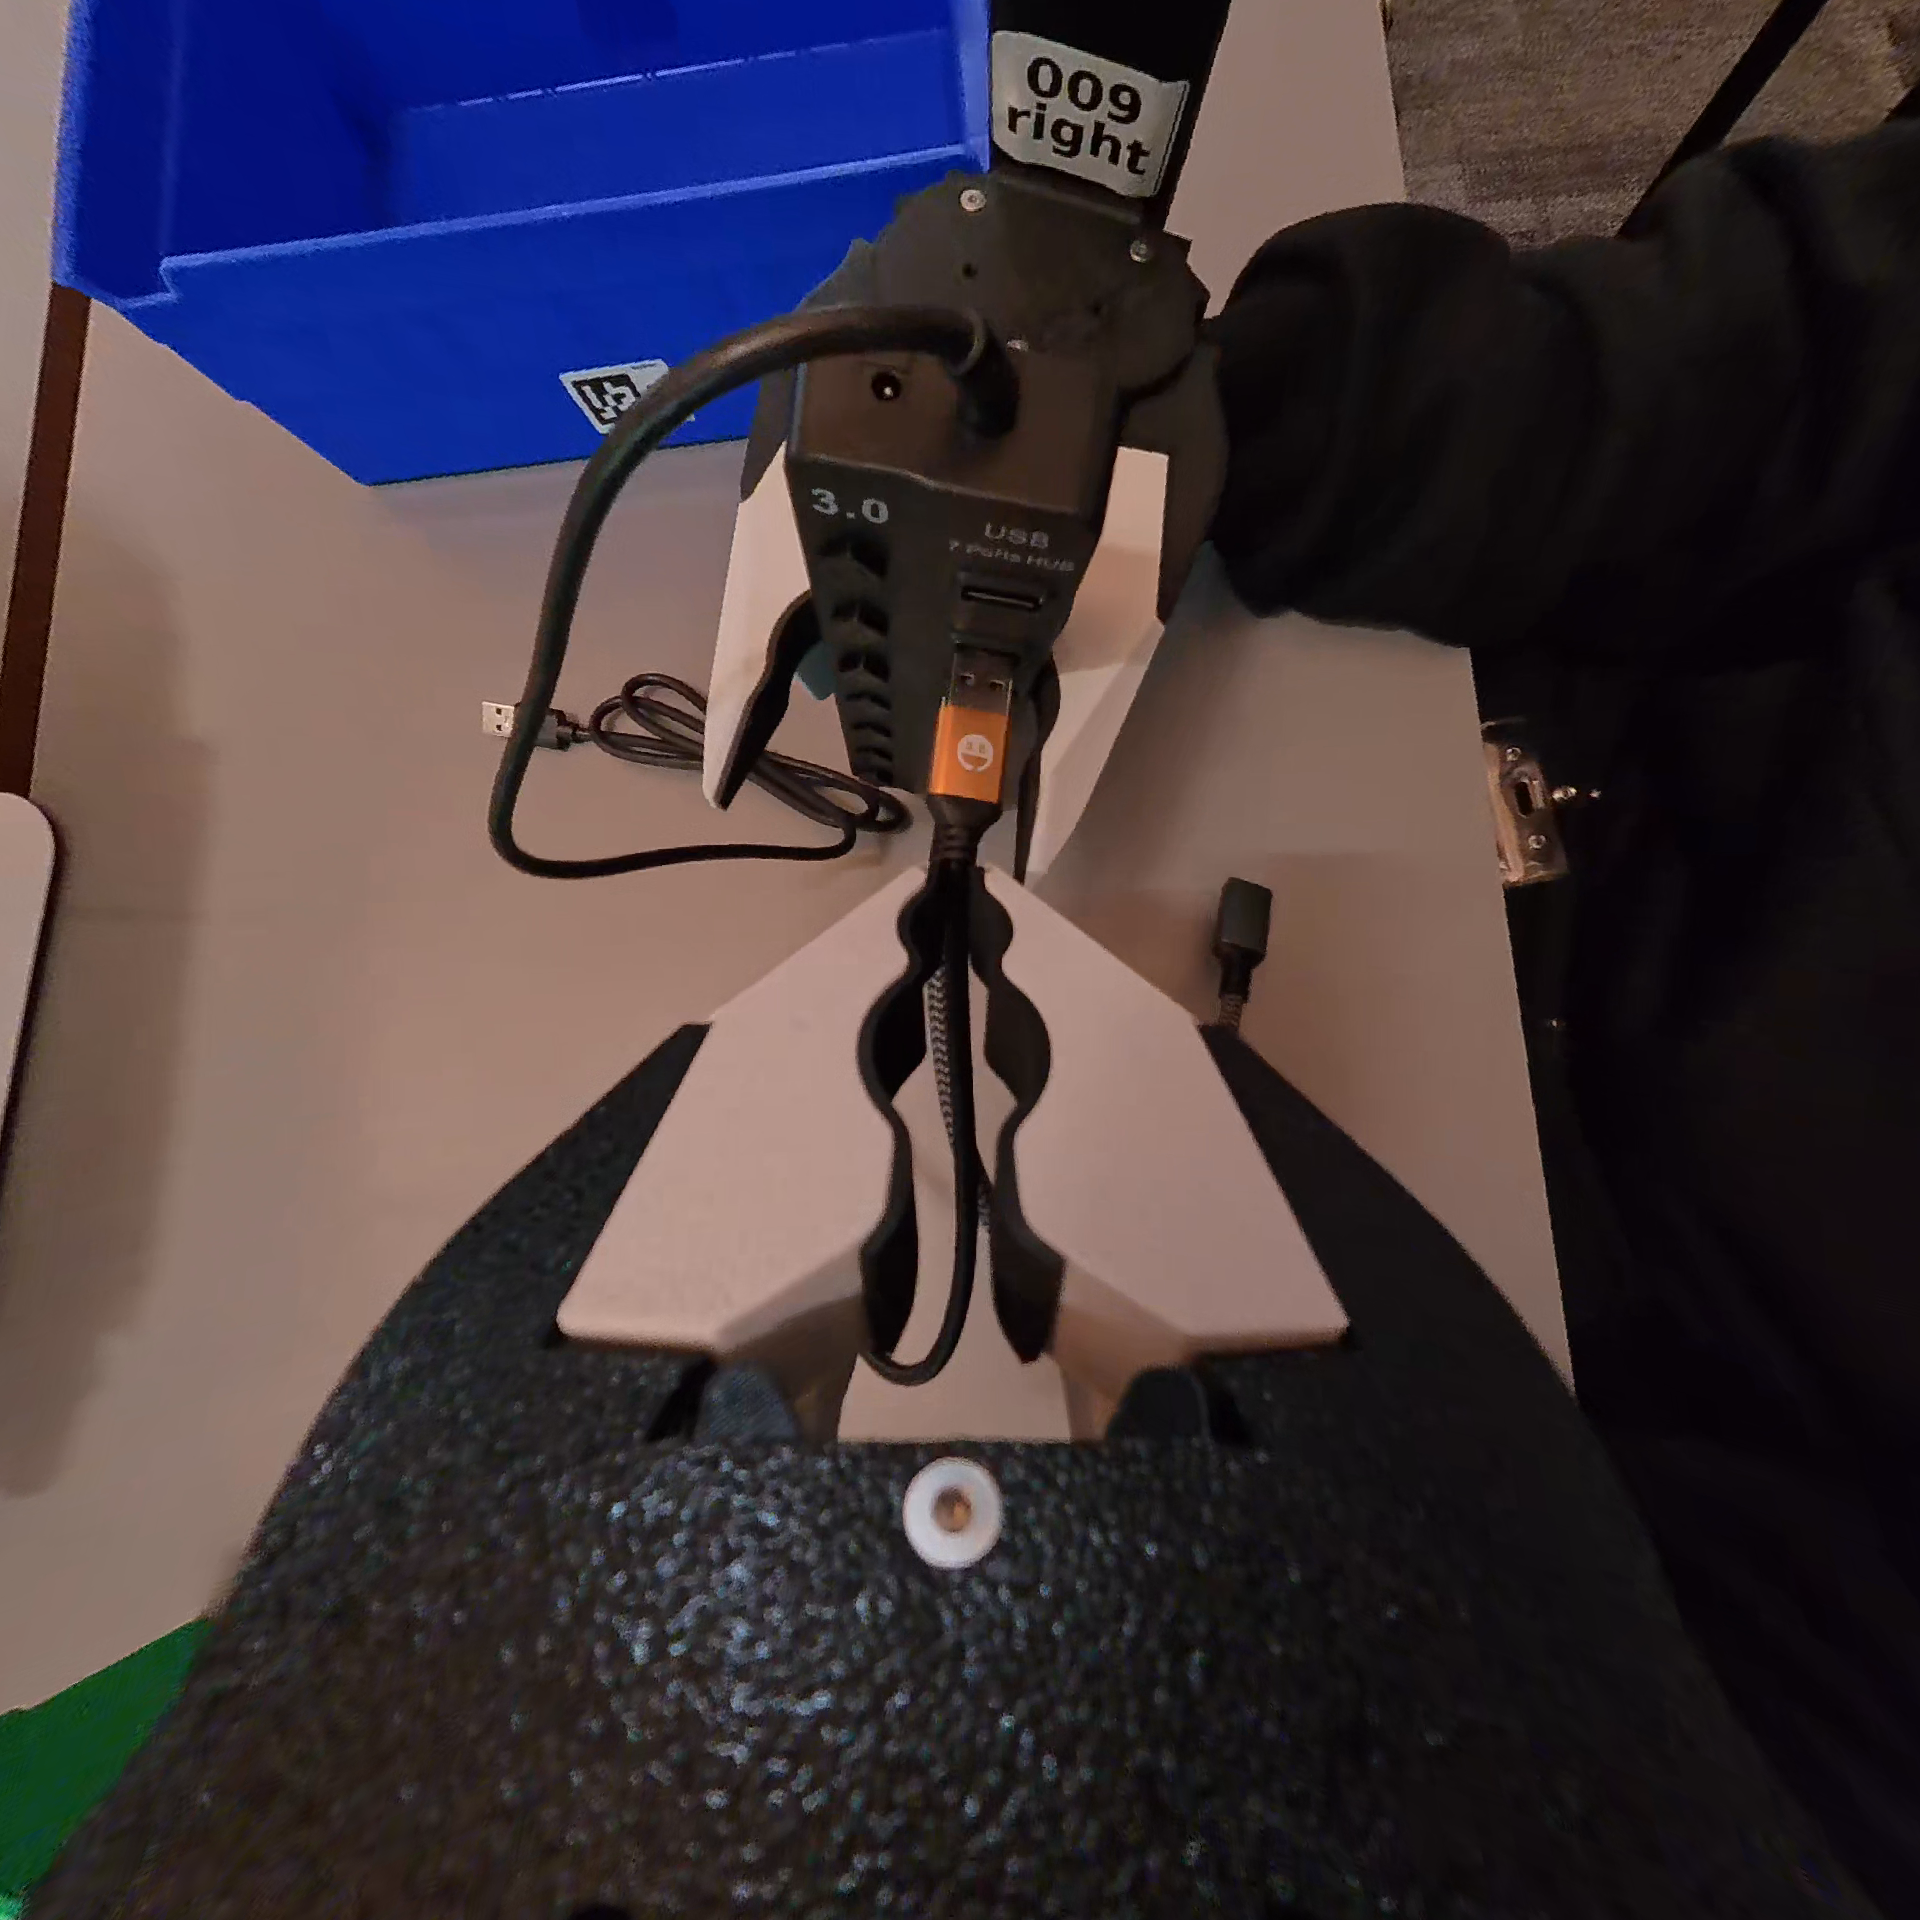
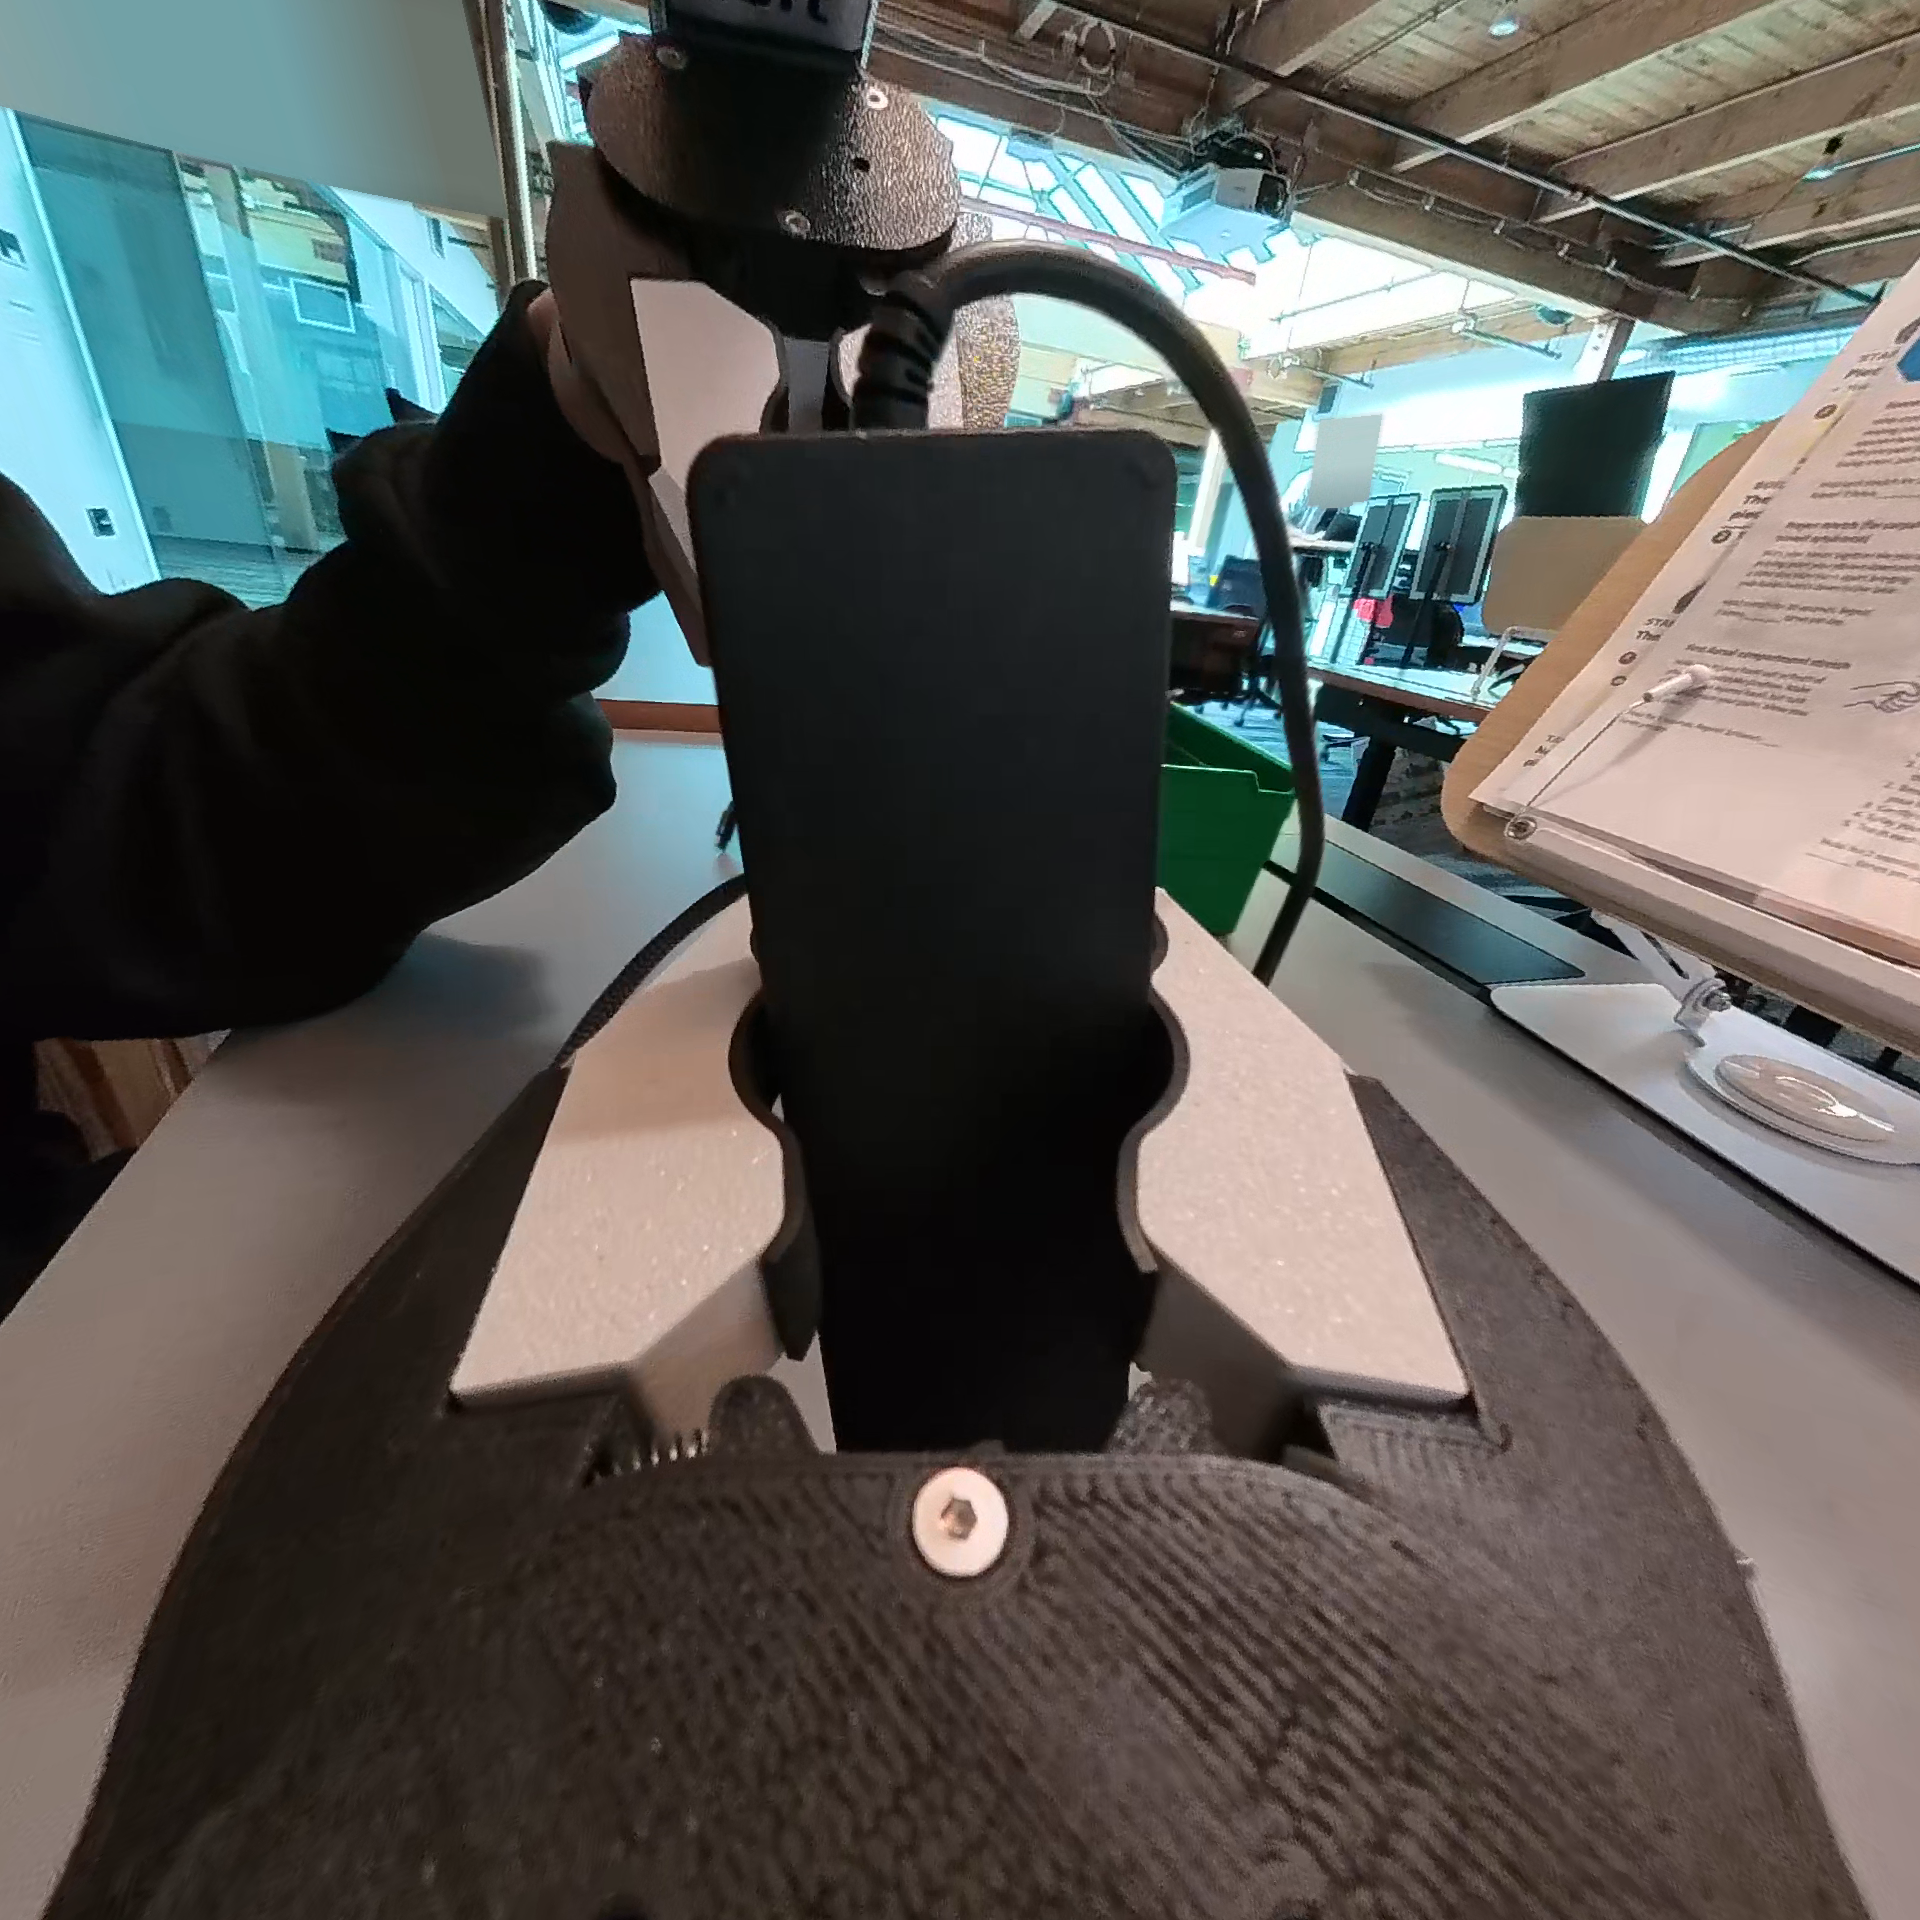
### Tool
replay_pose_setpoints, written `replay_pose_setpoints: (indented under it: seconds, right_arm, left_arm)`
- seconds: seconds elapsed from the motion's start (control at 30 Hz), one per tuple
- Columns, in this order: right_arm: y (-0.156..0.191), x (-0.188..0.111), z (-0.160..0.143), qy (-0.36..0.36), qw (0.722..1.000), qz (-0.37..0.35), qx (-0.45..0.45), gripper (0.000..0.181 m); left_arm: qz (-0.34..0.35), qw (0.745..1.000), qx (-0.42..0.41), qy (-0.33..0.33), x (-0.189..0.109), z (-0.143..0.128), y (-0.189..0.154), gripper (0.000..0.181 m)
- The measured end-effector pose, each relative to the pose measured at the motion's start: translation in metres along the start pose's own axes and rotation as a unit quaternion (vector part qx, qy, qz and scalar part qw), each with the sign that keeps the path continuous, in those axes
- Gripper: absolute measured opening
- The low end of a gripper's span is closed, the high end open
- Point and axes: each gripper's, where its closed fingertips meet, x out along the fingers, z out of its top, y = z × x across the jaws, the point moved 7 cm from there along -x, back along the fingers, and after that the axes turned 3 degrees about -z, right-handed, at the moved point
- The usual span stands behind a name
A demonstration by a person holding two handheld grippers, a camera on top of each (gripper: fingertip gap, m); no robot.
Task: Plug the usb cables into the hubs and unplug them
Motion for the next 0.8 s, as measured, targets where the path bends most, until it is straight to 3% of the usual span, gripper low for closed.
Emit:
replay_pose_setpoints:
  seconds: [0.3, 0.43, 0.8]
  right_arm:
    - [0.000, 0.000, -0.002, 0.011, 1.000, -0.003, -0.015, 0.063]
    - [0.000, 0.000, -0.003, 0.019, 1.000, -0.002, -0.014, 0.063]
    - [0.003, 0.007, -0.010, 0.078, 0.996, -0.009, -0.037, 0.063]
  left_arm:
    - [-0.040, 0.998, -0.028, -0.031, -0.001, -0.001, 0.003, 0.001]
    - [-0.032, 0.999, -0.023, -0.011, 0.006, -0.002, 0.003, 0.001]
    - [-0.028, 0.999, 0.002, -0.043, 0.010, 0.007, 0.001, 0.000]
